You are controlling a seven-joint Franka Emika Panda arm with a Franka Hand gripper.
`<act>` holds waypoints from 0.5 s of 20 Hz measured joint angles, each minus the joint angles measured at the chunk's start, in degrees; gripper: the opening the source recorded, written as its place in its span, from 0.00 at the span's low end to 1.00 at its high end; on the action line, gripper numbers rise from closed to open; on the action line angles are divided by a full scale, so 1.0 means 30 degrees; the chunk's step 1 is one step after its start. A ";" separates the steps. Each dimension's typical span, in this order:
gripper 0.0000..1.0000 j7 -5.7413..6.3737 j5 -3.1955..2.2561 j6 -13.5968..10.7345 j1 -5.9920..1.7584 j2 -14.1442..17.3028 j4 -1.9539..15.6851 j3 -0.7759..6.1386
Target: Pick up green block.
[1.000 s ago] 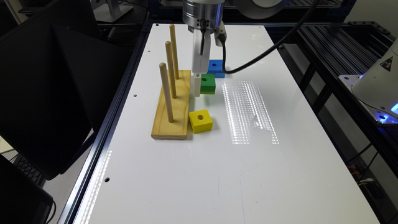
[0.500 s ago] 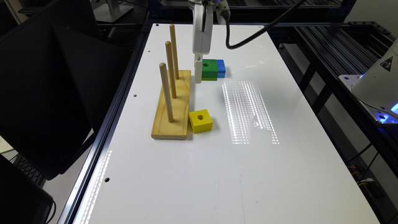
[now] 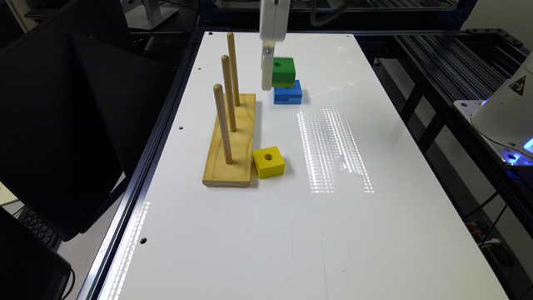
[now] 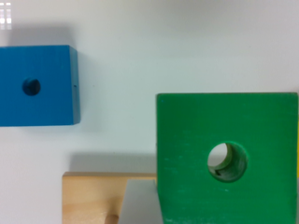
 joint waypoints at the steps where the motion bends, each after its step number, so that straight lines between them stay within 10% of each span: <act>1: 0.00 0.0000 0.0004 -0.0181 0.0000 -0.0158 -0.0003 0.0000; 10: 0.00 0.0000 0.0012 -0.0290 0.0000 -0.0408 -0.0048 0.0001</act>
